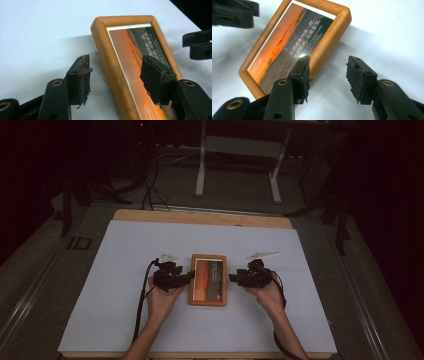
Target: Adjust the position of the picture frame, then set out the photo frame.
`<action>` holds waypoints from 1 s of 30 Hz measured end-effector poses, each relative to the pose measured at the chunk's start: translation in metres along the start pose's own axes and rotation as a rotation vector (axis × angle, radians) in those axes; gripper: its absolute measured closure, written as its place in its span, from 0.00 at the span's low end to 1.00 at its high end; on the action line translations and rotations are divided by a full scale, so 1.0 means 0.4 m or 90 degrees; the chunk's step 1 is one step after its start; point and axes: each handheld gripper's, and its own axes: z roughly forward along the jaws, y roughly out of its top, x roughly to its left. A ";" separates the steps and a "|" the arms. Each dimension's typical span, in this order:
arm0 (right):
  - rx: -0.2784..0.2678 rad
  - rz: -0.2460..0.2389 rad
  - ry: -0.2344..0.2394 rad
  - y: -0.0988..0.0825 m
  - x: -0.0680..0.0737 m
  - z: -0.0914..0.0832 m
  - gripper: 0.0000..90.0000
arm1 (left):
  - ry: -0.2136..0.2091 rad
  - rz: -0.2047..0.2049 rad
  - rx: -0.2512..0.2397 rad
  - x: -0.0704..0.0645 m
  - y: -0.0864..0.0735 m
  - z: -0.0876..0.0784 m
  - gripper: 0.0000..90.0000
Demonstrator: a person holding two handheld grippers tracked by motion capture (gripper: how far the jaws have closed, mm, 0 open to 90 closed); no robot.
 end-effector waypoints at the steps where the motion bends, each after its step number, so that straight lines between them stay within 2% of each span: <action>1: 0.000 -0.011 -0.006 0.001 0.005 -0.002 0.59 | 0.002 0.005 -0.006 0.000 0.000 -0.008 0.46; 5: 0.012 -0.055 -0.032 -0.001 0.021 -0.004 0.60 | 0.014 0.024 -0.025 -0.003 -0.007 -0.036 0.46; 7: 0.016 -0.062 -0.041 -0.004 0.024 -0.002 0.59 | 0.021 0.035 -0.027 -0.004 -0.012 -0.047 0.46; 10: 0.017 -0.068 -0.046 -0.007 0.026 0.001 0.58 | 0.011 0.041 -0.019 -0.001 -0.014 -0.060 0.46; 14: -0.010 -0.081 -0.025 0.001 0.036 -0.005 0.57 | 0.005 0.037 -0.031 -0.004 -0.012 -0.076 0.47; 18: -0.031 -0.112 -0.037 0.021 0.054 -0.007 0.59 | -0.003 0.049 -0.030 -0.014 -0.013 -0.083 0.47; 21: -0.044 -0.119 -0.037 0.034 0.061 -0.001 0.60 | -0.016 0.055 -0.021 -0.020 -0.016 -0.084 0.49; 26: -0.045 -0.117 -0.043 0.048 0.063 0.024 0.70 | -0.023 0.055 -0.021 -0.023 -0.019 -0.089 0.49; 30: -0.059 -0.116 -0.060 0.059 0.060 0.043 0.84 | -0.014 0.065 -0.018 -0.025 -0.021 -0.095 0.50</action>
